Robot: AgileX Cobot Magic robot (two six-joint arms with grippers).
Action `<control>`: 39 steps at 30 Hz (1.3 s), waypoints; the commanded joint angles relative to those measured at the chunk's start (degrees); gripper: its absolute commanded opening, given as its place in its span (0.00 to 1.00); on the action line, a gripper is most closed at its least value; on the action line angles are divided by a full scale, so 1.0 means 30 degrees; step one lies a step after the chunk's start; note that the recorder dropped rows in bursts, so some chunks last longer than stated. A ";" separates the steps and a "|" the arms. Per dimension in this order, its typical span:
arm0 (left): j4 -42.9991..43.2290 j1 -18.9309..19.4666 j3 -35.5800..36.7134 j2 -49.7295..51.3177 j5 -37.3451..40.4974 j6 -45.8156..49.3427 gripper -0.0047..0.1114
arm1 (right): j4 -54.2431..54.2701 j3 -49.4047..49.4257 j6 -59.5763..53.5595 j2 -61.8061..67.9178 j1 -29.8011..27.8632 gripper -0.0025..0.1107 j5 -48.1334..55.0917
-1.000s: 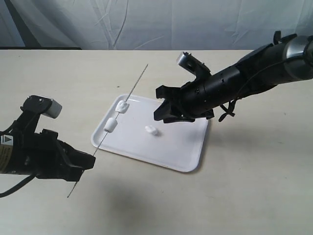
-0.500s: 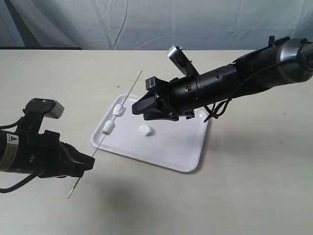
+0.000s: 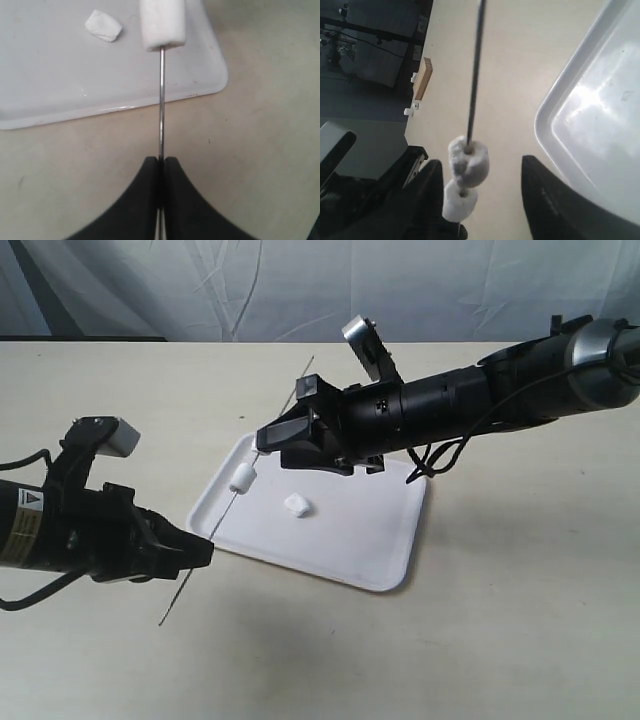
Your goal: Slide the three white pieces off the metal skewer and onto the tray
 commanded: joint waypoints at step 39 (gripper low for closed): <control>0.0330 -0.0095 0.0872 0.0067 0.0336 -0.0915 0.04 | -0.7417 -0.1293 0.3035 -0.0257 -0.1541 0.20 -0.3517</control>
